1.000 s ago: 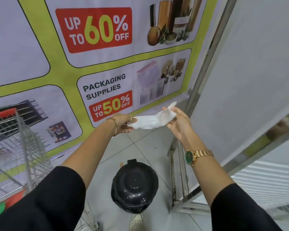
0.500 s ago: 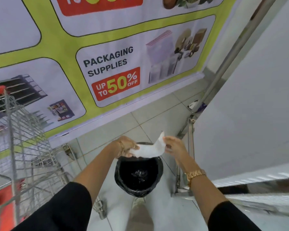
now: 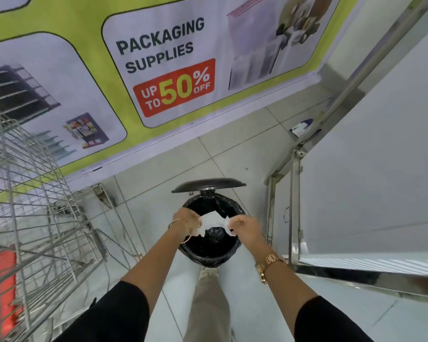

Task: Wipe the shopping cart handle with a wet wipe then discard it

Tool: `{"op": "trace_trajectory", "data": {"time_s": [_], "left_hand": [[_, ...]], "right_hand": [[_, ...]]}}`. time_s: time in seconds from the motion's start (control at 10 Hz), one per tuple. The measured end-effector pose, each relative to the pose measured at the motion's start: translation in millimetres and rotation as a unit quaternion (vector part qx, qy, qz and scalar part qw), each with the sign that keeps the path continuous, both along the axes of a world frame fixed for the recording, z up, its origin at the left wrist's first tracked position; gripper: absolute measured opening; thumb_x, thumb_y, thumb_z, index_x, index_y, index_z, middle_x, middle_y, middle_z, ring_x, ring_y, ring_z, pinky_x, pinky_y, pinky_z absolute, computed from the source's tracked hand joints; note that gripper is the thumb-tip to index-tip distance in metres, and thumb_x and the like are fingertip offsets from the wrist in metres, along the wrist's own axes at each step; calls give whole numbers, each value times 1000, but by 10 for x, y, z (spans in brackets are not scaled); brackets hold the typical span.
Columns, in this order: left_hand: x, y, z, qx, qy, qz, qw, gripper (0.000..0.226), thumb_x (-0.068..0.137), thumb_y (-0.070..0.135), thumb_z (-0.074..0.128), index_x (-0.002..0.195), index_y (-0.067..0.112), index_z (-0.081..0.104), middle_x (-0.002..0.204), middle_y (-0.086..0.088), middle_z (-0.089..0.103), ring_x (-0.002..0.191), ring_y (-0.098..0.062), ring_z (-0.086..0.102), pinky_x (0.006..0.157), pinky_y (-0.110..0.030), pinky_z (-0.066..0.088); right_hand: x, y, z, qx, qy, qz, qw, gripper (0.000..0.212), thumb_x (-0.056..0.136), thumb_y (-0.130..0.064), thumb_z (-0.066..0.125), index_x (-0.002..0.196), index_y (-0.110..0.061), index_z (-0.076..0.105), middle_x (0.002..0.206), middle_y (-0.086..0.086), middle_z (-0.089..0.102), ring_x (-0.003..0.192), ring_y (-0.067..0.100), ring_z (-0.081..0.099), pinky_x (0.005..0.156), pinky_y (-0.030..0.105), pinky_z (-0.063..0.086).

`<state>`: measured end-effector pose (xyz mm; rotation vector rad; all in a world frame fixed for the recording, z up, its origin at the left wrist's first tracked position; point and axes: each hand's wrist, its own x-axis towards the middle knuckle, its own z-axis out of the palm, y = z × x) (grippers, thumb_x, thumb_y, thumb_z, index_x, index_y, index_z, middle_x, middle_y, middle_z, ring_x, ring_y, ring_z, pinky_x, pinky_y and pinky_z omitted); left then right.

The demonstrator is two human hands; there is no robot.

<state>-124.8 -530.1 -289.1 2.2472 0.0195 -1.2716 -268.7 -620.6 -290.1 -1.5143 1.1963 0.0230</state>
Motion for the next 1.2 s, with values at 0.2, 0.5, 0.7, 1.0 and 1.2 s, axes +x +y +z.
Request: {"op": "trace_trajectory", "data": {"time_s": [0.2, 0.5, 0.7, 1.0, 1.2], "left_hand": [[-27, -44, -7, 30, 6, -111, 993, 46, 86, 11, 57, 131, 6, 47, 135, -18, 50, 121, -34, 52, 106, -40, 42], [166, -112, 490, -17, -65, -84, 994, 44, 89, 4, 45, 132, 6, 44, 136, -19, 48, 123, -34, 48, 109, -38, 37], [94, -188, 1032, -66, -112, -74, 989, 45, 86, 5, 51, 130, 9, 48, 130, -18, 54, 116, -33, 54, 98, -33, 45], [-35, 357, 2461, -149, -171, -104, 968, 62, 85, 13, 60, 140, 9, 31, 146, -17, 37, 130, -37, 39, 108, -44, 37], [-96, 1098, 3370, -192, -297, -62, 933, 67, 84, 9, 61, 141, 5, 26, 142, -18, 43, 127, -33, 44, 106, -39, 39]], "right_hand": [[124, -1, -134, 1, 67, 44, 997, 39, 90, -3, 44, 128, -7, 50, 117, 22, 61, 106, 36, 58, 87, 36, 48], [152, -192, 206, -36, 45, 61, 996, 41, 90, 3, 39, 130, -3, 46, 109, 15, 55, 98, 30, 55, 81, 30, 46], [207, -147, 779, -107, -3, 61, 992, 37, 88, -2, 40, 120, -9, 57, 105, 13, 60, 83, 20, 53, 63, 19, 41], [-14, 215, 2016, -186, -93, 89, 974, 32, 89, -11, 47, 120, -8, 57, 116, 14, 60, 104, 26, 55, 87, 28, 43], [156, 662, 2862, -244, -215, 83, 942, 29, 88, -12, 57, 115, -2, 57, 117, 19, 63, 107, 29, 59, 93, 34, 46]]}}
